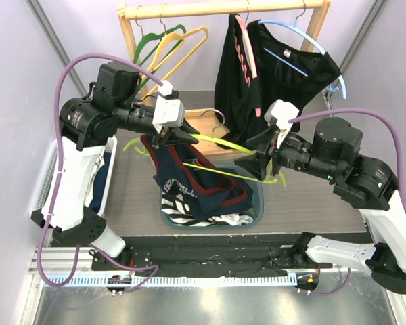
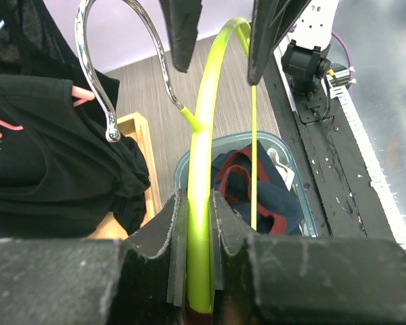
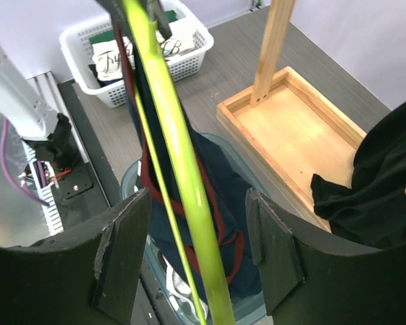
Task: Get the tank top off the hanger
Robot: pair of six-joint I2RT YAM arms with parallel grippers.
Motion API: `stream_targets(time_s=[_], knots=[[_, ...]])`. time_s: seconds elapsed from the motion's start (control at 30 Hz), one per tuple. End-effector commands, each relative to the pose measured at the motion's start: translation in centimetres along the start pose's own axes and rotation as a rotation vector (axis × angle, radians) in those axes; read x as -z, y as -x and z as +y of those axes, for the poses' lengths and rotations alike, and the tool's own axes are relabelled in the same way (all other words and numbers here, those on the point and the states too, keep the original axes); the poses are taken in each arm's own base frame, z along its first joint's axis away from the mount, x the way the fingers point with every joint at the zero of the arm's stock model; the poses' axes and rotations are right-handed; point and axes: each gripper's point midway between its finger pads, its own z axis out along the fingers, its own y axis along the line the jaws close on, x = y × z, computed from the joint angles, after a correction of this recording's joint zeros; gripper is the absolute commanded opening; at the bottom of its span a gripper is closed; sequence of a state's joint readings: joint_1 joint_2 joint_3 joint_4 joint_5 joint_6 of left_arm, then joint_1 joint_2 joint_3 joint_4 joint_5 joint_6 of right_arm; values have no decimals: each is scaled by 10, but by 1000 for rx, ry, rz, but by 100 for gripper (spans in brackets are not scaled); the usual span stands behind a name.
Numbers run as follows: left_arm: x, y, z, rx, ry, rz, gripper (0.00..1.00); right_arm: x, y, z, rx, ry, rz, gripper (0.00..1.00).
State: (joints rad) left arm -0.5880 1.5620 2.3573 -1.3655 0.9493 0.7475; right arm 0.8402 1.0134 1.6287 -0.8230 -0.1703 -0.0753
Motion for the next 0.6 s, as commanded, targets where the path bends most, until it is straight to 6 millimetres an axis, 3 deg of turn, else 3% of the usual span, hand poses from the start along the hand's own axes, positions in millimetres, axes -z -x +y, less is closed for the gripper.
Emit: stream_targets(time_s=[0.0, 0.17, 0.3, 0.57], knots=[[14, 28, -16, -89, -9, -69, 0, 19, 14, 12, 12, 52, -65, 63], [16, 30, -17, -95, -2, -70, 0, 24, 3, 15, -12, 60, -38, 43], [18, 34, -19, -109, -1, -79, 0, 30, -6, 16, -33, 52, -22, 33], [17, 44, -16, -86, 0, -116, 0, 36, -3, 19, -46, 59, -29, 10]])
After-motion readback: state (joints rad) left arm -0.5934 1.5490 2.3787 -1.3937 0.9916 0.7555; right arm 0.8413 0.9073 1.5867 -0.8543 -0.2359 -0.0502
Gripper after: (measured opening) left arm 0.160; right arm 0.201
